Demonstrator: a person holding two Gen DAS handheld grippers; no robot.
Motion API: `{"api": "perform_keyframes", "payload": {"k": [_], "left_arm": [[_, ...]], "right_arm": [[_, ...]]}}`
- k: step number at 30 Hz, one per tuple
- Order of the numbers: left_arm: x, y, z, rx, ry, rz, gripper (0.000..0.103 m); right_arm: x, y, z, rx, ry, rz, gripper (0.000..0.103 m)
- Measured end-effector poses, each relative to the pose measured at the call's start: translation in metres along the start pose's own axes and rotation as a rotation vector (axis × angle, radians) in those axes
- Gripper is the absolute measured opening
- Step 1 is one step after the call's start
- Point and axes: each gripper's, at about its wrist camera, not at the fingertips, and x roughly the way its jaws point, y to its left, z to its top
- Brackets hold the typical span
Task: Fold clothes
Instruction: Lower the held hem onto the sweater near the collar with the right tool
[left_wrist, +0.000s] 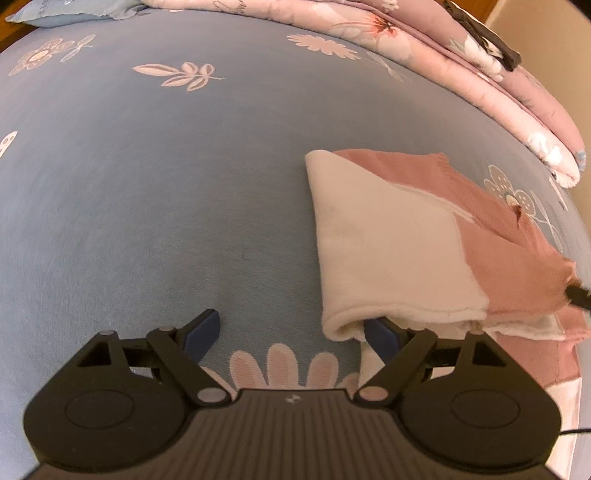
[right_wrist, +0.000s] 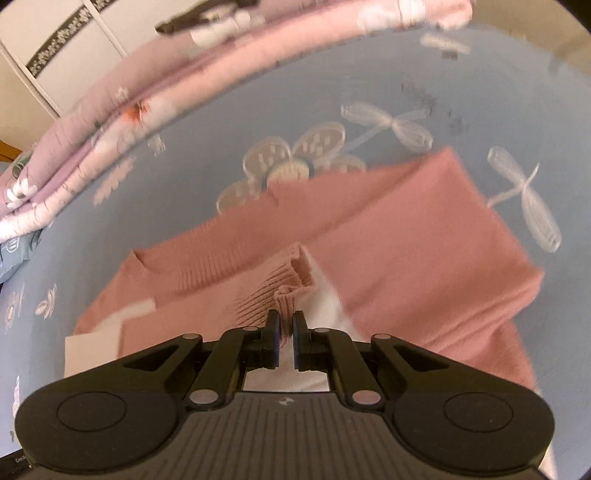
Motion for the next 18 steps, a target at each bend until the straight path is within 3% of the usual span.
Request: {"api": "perform_keyframes", "payload": {"k": [10, 18], "left_arm": [[-0.001, -0.001, -0.001, 0.001, 0.010, -0.007, 0.085], [-0.019, -0.005, 0.002, 0.047, -0.010, -0.033, 0.085]], "right_arm": [[0.022, -0.009, -0.011, -0.029, 0.061, -0.064, 0.009], [0.025, -0.018, -0.017, 0.053, 0.051, -0.059, 0.011]]}}
